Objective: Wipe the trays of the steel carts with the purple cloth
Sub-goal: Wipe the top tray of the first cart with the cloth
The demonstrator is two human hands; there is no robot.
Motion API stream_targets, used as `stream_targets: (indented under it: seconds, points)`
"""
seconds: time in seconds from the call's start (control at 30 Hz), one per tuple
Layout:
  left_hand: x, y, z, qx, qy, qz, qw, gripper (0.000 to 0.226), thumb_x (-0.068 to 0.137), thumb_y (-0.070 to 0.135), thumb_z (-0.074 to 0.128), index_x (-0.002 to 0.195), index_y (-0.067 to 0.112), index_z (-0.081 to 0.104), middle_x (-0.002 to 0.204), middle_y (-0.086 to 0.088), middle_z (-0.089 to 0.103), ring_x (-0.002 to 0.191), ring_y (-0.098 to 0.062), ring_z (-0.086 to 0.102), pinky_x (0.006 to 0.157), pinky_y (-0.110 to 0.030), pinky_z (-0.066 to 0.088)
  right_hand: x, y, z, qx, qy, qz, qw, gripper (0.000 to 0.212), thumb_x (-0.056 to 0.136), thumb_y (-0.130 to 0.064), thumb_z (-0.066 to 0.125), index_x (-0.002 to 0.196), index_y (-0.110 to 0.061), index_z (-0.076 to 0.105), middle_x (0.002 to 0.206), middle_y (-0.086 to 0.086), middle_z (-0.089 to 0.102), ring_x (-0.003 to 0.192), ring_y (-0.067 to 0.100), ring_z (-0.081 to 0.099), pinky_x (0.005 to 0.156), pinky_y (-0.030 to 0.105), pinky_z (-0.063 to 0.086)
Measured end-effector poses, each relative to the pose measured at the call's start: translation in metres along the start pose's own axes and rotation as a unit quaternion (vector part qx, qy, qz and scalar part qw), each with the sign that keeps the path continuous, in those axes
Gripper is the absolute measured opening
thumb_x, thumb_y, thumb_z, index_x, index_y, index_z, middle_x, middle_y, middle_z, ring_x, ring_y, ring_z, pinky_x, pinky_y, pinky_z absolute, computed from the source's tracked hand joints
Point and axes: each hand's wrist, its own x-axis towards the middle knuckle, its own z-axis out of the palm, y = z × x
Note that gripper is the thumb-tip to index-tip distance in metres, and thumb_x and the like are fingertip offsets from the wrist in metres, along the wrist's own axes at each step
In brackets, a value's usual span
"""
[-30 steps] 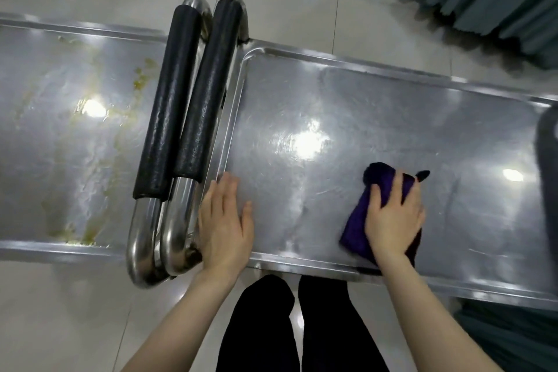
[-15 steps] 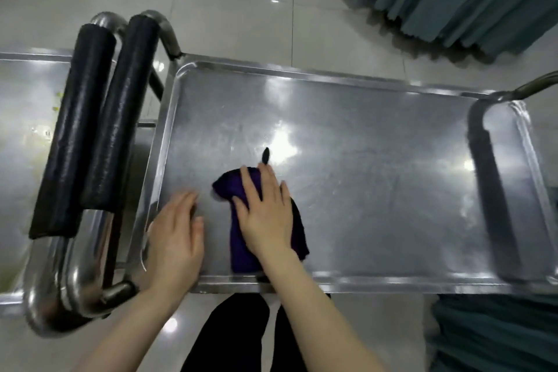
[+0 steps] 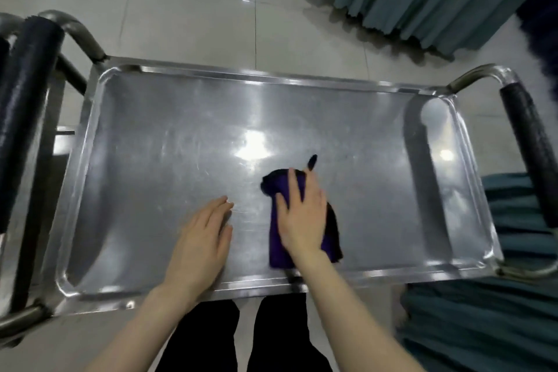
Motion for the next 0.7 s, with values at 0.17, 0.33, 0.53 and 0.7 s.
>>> stream_targets:
  seconds: [0.17, 0.33, 0.53, 0.7]
  points:
    - [0.007, 0.014, 0.022, 0.018, 0.056, -0.004, 0.998, 0.039, 0.093, 0.025, 0.04, 0.111, 0.003, 0.067, 0.118, -0.012, 0.063, 0.103, -0.031, 0.061, 0.093, -0.038, 0.047, -0.006, -0.012, 0.01, 0.034, -0.082, -0.156, 0.984, 0.058, 0.1, -0.045, 0.033, 0.154, -0.027, 0.02, 0.161, 0.008, 0.018, 0.149, 0.023, 0.013, 0.12, 0.042, 0.016]
    - [0.023, 0.067, 0.064, 0.052, -0.001, 0.053, 0.997, 0.04, 0.092, 0.028, 0.04, 0.113, 0.005, 0.066, 0.13, -0.011, 0.058, 0.106, -0.035, 0.06, 0.092, -0.045, 0.049, 0.025, 0.148, -0.04, 0.028, -0.017, 0.012, 0.999, 0.053, 0.101, -0.035, 0.045, 0.15, -0.02, 0.035, 0.157, 0.015, 0.026, 0.14, 0.034, 0.031, 0.114, 0.047, 0.027]
    - [0.049, 0.136, 0.103, 0.061, -0.04, 0.084, 0.994, 0.046, 0.091, 0.028, 0.038, 0.119, 0.003, 0.064, 0.137, -0.014, 0.054, 0.129, -0.036, 0.048, 0.105, -0.051, 0.041, 0.057, 0.281, -0.085, 0.012, 0.031, 0.28, 0.96, 0.055, 0.103, -0.035, 0.039, 0.153, -0.015, 0.027, 0.157, 0.026, 0.018, 0.143, 0.042, 0.023, 0.117, 0.05, 0.019]
    - [0.072, 0.15, 0.111, 0.091, -0.033, 0.08, 0.992, 0.04, 0.093, 0.023, 0.042, 0.122, 0.004, 0.062, 0.137, -0.011, 0.055, 0.131, -0.032, 0.046, 0.108, -0.046, 0.038, 0.017, 0.187, -0.05, 0.007, 0.014, 0.055, 0.998, 0.054, 0.099, -0.035, 0.041, 0.149, -0.015, 0.038, 0.155, 0.02, 0.029, 0.139, 0.036, 0.033, 0.111, 0.046, 0.031]
